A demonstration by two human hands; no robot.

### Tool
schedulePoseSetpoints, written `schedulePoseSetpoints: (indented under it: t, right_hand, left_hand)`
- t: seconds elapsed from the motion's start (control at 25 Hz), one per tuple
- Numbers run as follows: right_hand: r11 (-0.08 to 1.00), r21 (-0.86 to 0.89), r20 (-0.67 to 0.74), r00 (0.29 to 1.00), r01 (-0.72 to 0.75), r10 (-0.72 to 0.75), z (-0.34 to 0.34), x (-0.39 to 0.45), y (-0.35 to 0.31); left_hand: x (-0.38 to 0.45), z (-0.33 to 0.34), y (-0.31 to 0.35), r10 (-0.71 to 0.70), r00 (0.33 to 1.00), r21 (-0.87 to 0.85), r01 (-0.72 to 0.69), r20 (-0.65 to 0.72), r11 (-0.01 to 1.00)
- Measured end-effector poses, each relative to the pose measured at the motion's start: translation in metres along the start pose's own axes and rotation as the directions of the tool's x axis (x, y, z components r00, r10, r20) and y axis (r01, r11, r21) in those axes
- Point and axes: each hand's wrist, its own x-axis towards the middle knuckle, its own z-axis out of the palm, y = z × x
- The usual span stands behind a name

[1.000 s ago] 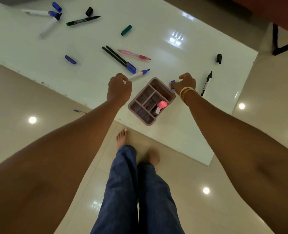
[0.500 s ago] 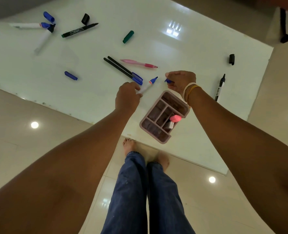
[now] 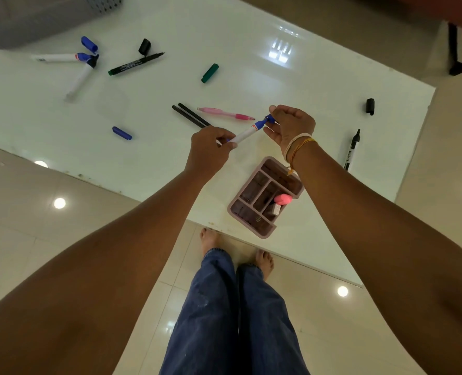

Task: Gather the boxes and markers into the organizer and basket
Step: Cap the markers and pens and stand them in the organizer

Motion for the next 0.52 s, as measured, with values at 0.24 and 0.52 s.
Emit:
schedulePoseSetpoints:
  t: [0.24, 0.52]
  right_hand:
    - [0.996, 0.086, 0.004, 1.000, 0.004, -0.004, -0.003, -0.004, -0.006]
    - [0.997, -0.011, 0.127, 0.989, 0.073, -0.071, -0.002, -0.013, -0.006]
  left_hand:
    - [-0.001, -0.001, 0.004, 0.028, 0.999, -0.040, -0.030, -0.026, 0.999]
    - [-0.004, -0.002, 0.009, 0.004, 1.000, -0.033, -0.004, -0.005, 0.999]
